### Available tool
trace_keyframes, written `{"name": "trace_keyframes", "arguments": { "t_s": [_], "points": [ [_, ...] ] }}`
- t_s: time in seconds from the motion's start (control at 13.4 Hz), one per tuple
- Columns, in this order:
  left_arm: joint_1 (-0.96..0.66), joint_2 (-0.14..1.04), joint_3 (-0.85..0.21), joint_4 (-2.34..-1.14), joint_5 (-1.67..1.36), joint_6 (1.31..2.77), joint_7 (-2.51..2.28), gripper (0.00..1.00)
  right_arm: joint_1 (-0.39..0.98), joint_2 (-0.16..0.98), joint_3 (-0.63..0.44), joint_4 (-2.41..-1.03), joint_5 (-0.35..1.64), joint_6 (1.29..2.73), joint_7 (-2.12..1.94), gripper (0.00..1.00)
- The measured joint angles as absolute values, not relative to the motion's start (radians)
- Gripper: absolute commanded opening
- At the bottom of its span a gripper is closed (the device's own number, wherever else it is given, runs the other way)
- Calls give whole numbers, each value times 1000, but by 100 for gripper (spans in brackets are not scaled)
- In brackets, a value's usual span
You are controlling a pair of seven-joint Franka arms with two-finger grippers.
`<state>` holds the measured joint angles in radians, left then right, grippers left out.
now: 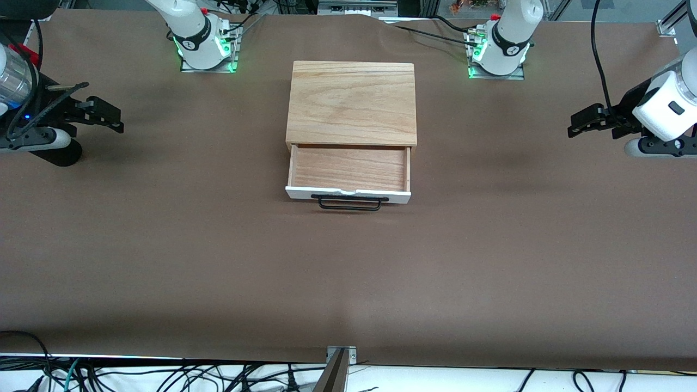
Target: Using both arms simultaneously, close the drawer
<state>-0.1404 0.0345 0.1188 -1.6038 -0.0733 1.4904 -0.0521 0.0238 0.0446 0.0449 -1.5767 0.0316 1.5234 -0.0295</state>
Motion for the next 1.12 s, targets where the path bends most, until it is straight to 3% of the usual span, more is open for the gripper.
{"name": "trace_keyframes", "arguments": {
  "t_s": [0.3, 0.6, 1.12],
  "points": [
    [-138, 43, 119, -1604, -74, 1490, -52, 100, 57, 104, 52, -1604, 140, 1620, -29, 100],
    [-155, 124, 97, -1596, -110, 1506, -51, 100, 154, 284, 56, -1611, 293, 1809, -26, 100],
    [-253, 533, 74, -1357, -363, 1696, -51, 100, 306, 531, 60, -1586, 581, 2130, -22, 100]
  ]
}}
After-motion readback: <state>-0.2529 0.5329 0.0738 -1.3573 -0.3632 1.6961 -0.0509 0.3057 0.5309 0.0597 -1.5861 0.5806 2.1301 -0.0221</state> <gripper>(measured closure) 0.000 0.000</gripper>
